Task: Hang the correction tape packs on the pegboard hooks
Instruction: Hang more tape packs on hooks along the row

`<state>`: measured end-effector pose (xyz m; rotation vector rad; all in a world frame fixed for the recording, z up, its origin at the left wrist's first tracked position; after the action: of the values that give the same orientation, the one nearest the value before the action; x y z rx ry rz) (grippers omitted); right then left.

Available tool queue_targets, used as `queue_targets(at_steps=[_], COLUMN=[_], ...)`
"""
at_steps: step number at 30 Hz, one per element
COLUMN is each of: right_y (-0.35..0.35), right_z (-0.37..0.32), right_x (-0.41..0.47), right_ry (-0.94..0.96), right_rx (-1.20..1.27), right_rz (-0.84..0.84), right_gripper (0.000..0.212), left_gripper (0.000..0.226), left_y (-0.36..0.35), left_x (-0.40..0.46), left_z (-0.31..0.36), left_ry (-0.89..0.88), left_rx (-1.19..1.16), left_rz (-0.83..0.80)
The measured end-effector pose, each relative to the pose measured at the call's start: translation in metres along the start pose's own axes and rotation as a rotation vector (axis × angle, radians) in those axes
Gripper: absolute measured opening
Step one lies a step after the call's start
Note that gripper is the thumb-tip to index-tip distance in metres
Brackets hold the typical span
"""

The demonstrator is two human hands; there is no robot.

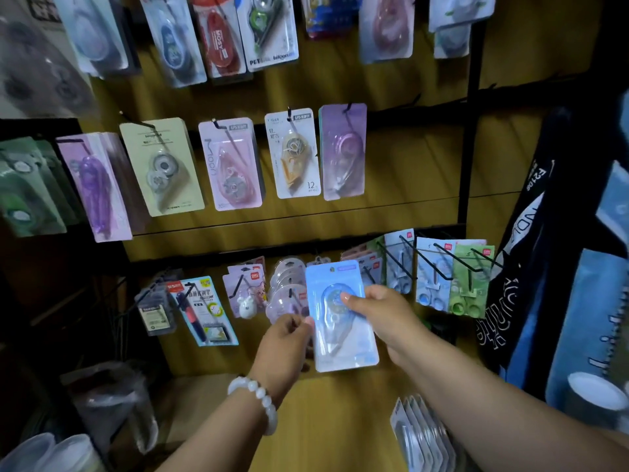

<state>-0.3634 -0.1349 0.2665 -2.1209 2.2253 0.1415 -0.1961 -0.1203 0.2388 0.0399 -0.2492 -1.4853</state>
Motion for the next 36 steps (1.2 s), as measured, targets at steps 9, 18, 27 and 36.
queue_targets(at_steps=[9, 18, 27, 36], right_y=[0.031, 0.038, 0.039, 0.039], right_z=[-0.127, -0.215, -0.209, -0.207], right_x=[0.004, 0.005, 0.029, 0.066], right_ry=[0.353, 0.522, 0.478, 0.426], right_rx=[0.197, 0.226, 0.146, 0.12], right_rz=[0.095, 0.122, 0.167, 0.281], right_gripper=[0.019, 0.019, 0.018, 0.033], left_gripper=[0.019, 0.014, 0.015, 0.012], left_y=[0.021, 0.019, 0.015, 0.009], left_x=[0.004, 0.008, 0.012, 0.018], left_z=[0.009, 0.017, 0.011, -0.003], left_ry=[-0.126, -0.148, -0.185, -0.191], left_rx=[0.414, 0.459, 0.459, 0.471], left_rz=[0.012, 0.014, -0.012, -0.019])
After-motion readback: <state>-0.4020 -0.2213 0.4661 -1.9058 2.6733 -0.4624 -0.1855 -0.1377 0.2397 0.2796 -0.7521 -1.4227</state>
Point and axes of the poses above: each hand's wrist, its own x-axis towards the middle knuckle, its own y-axis out of the back of the hand, z = x × y, the point moved 8 cm from there along x, towards the middle knuckle, and after that the axes turned 7 degrees about -y, right-handed, at the moved point
